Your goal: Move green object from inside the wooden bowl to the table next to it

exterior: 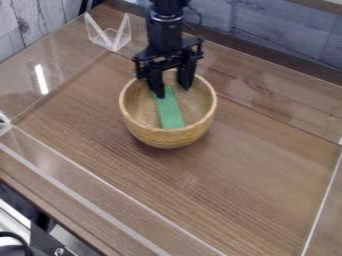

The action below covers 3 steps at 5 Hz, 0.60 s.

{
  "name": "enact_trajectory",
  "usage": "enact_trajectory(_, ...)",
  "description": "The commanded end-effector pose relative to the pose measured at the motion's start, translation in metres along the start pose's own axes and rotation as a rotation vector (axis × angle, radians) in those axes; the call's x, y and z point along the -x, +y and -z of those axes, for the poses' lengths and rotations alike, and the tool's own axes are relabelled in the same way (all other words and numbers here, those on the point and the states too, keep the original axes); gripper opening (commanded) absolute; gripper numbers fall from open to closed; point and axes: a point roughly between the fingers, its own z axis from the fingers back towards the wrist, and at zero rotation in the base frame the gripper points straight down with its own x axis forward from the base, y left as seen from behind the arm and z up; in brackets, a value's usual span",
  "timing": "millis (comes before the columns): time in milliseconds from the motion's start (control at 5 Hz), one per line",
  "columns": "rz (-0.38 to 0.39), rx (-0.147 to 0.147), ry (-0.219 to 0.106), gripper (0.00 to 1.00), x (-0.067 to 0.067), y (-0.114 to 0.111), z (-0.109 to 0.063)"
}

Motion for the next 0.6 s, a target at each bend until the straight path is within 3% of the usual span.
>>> enact_trajectory(0,-0.033,0.043,-0.02,1.0,0.003,-0.015,-0.014)
enact_trajectory(400,-0.115,0.039,0.004,1.0,-0.012,-0.013,-0.017)
